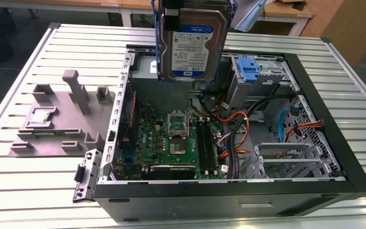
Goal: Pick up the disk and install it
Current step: 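Insert the disk into the insertion slot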
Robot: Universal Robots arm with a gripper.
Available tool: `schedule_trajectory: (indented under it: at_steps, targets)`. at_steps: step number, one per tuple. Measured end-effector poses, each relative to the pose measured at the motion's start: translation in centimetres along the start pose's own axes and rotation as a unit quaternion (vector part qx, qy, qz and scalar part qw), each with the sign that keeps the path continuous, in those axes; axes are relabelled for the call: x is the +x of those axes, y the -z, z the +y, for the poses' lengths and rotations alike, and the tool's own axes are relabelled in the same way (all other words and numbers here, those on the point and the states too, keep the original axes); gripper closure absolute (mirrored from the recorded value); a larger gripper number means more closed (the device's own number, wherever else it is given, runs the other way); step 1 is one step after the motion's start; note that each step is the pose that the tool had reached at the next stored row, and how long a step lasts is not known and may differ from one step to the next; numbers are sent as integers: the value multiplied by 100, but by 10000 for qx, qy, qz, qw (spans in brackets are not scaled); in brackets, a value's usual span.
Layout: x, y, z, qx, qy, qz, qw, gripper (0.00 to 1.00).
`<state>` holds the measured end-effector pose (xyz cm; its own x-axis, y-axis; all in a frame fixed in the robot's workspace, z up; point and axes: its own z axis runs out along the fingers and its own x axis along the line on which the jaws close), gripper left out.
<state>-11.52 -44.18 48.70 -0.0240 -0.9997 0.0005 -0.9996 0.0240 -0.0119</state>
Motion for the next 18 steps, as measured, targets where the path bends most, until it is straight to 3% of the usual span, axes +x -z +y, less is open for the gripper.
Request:
schedule_trajectory:
  at_steps: [6, 18]
  targets:
    - [149, -7, -6, 0, -1, 0, 10000, 63]
    - [332, -13, -21, 0, -1, 16, 10000, 63]
